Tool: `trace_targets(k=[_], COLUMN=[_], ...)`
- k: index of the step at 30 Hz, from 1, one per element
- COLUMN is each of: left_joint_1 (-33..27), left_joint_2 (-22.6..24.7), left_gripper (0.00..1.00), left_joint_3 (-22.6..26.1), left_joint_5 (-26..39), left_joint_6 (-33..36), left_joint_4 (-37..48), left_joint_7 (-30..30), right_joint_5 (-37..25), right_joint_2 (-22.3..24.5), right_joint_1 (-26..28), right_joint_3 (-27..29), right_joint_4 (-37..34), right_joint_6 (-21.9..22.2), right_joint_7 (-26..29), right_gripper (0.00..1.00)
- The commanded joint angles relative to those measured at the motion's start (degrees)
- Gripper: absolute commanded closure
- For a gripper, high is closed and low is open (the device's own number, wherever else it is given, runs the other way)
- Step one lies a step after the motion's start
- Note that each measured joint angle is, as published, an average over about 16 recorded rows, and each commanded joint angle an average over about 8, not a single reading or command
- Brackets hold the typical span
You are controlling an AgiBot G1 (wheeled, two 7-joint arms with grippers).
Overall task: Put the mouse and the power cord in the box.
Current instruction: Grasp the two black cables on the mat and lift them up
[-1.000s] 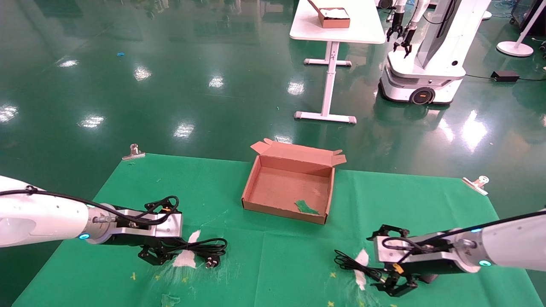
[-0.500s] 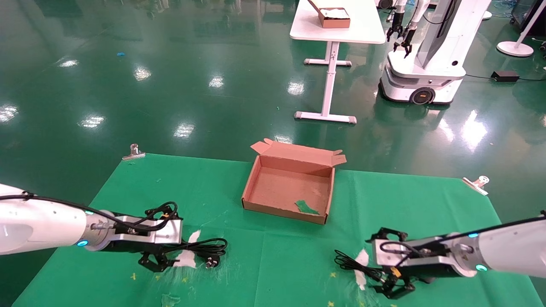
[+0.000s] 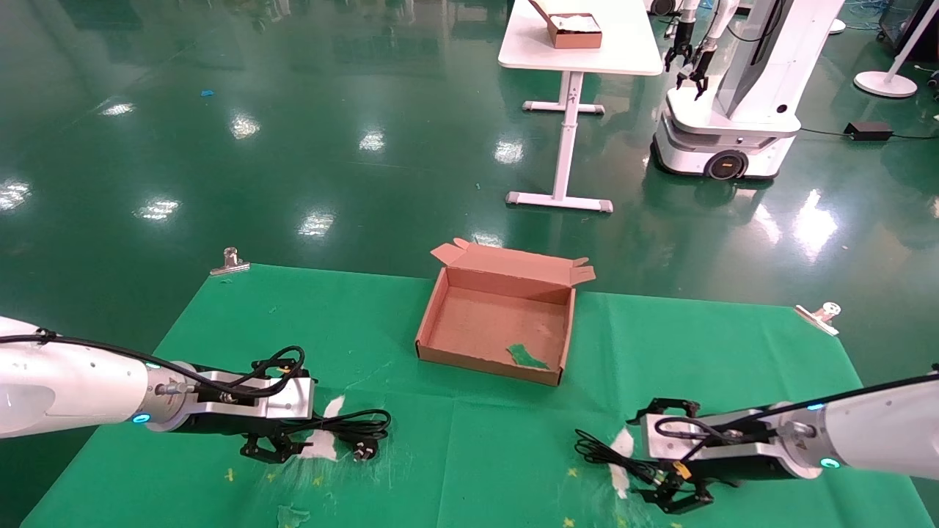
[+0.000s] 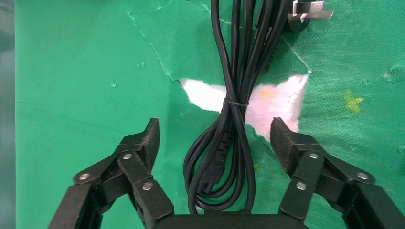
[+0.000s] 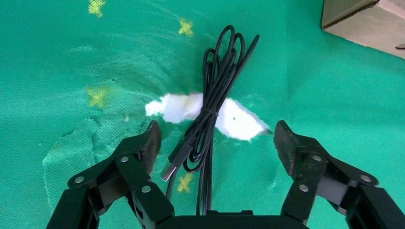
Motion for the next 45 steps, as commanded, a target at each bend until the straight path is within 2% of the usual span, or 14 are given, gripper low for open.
trace_targets(k=[1,36,45], left_joint_1=[0.01,0.06,-3.3], left_joint_2=[0.0,-0.02,-2.54], left_gripper=[1.0,1.0,1.0], left_joint_3=[0.01,0.0,-2.87], left_joint_5=[0.0,-0.05,-4.18], left_joint_6=[-0.02,-0.14,5.26], left_joint_4=[-0.04,-0.19,3.06], left_joint_7=[-0.03,-0.28,-6.79], right_joint_5=[0.02,0.4,3.24], right_joint_2=[0.0,0.26,4.19], right_joint_1=[0.0,0.23,3.2], right_joint_3=[0.01,0.28,2.26], right_joint_4=[0.05,0.28,0.96], right_joint_6=[-0.02,-0.14,-4.33], right_joint_7=[0.01,0.14,0.1], right_gripper=[1.0,1.0,1.0])
